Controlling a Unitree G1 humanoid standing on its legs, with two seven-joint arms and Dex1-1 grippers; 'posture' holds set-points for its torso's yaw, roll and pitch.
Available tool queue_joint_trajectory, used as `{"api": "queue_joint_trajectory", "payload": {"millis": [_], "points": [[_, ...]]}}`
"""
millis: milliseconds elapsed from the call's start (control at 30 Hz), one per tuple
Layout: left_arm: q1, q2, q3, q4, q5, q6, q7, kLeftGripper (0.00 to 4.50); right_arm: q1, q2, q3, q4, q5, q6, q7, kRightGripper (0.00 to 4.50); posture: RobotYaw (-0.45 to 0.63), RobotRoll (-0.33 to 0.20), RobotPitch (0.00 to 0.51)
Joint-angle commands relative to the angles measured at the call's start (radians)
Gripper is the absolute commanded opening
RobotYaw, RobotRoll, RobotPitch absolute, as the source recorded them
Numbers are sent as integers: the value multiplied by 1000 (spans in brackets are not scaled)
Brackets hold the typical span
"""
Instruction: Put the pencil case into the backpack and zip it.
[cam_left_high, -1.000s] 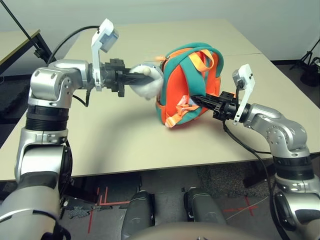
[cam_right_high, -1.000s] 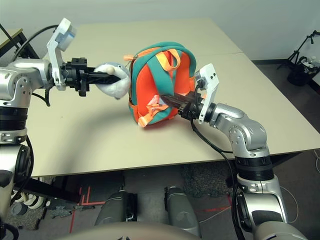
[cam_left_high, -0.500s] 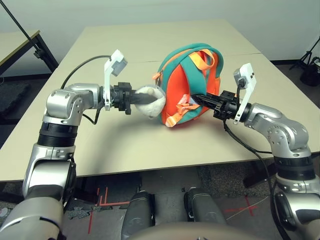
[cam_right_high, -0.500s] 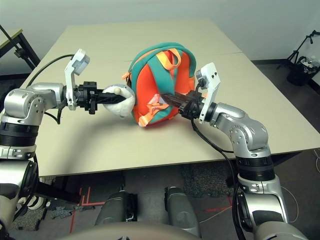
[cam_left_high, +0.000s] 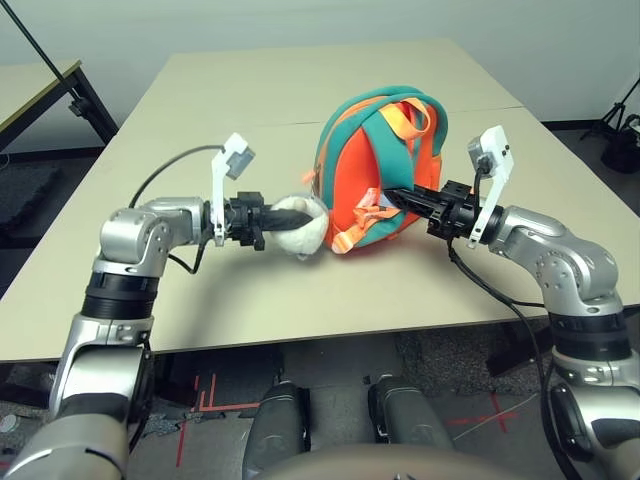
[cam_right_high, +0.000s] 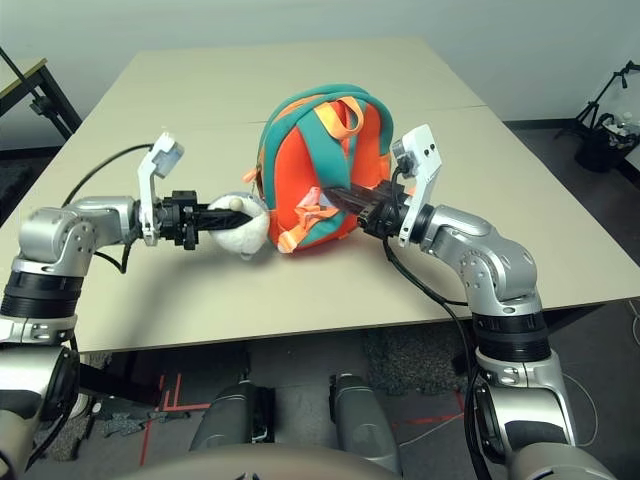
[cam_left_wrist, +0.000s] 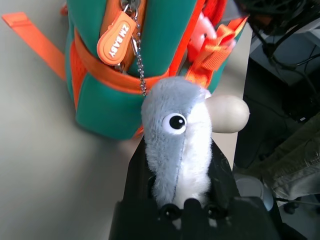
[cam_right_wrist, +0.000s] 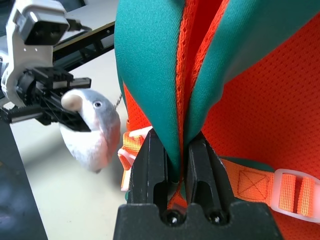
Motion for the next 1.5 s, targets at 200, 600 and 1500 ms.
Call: {"api": "queue_joint_trajectory", "payload": {"millis": [200,600,1500], "points": [[56,-24,-51,82,34,-23,17,466,-22,6,-9,-9,16,-20,10,195,-105,0,9],[77,95,47,93,-35,36,-34,3590,-20,-95,-13,15,5,-10,83,2027,-93,0,9],[132,111,329,170,57,-319,270,4500,-209,-250,-201,754,-222,-401,-42,4492,-61,0,12]]}}
